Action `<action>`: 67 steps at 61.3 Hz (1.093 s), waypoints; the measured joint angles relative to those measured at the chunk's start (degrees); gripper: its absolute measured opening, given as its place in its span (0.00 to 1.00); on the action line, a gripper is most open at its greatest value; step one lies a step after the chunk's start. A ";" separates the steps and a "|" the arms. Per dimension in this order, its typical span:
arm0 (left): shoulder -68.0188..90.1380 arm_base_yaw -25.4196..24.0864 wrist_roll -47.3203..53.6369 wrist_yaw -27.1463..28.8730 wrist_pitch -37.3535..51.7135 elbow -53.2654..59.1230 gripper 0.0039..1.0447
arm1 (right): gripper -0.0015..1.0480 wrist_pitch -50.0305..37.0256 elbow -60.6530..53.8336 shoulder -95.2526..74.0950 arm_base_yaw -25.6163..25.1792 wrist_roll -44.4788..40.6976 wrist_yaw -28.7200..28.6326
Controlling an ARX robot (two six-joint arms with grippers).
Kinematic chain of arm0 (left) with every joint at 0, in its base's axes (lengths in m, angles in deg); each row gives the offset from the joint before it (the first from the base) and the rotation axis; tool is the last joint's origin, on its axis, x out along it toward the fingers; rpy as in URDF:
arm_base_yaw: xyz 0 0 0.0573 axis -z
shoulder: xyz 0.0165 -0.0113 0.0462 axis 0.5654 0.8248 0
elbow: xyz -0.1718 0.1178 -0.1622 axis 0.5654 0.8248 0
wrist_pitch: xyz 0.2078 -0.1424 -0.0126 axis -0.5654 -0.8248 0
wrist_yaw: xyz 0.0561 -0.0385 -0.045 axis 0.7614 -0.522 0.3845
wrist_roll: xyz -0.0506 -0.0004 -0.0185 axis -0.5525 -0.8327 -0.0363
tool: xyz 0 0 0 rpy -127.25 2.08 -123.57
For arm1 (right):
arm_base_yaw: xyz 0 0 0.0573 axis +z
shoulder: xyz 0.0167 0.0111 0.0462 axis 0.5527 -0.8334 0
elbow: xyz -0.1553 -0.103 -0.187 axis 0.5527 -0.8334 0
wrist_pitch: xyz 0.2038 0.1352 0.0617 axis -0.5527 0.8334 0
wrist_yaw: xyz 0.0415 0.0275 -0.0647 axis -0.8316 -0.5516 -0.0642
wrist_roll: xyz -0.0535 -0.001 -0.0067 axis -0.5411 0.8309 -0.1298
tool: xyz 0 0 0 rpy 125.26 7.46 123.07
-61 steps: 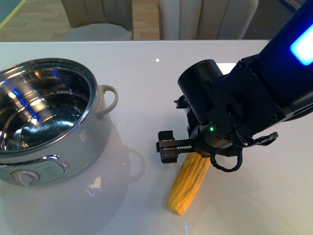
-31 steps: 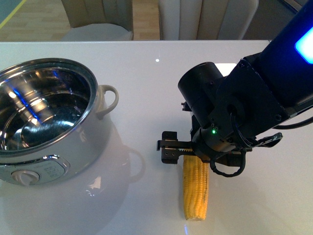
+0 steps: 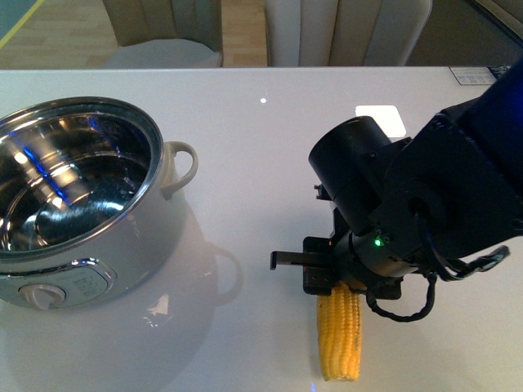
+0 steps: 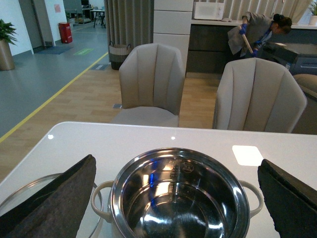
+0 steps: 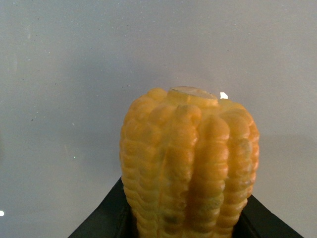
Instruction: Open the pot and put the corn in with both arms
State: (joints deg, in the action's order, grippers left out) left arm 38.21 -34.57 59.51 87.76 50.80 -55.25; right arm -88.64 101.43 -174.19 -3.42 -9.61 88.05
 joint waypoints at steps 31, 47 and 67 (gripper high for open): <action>0.00 0.00 0.00 0.00 0.00 0.00 0.93 | 0.22 -3.19 7.72 16.55 -4.63 13.29 -8.48; 0.00 0.00 -0.02 0.00 0.00 0.00 0.93 | 0.22 1.01 21.94 9.11 -0.87 20.39 -9.60; 0.00 0.00 0.00 0.00 0.00 0.00 0.93 | 0.22 4.37 33.68 3.74 4.52 25.42 -11.04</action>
State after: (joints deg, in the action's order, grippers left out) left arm 38.21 -34.57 59.51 87.76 50.80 -55.25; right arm -84.27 135.12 -170.45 1.10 15.81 77.01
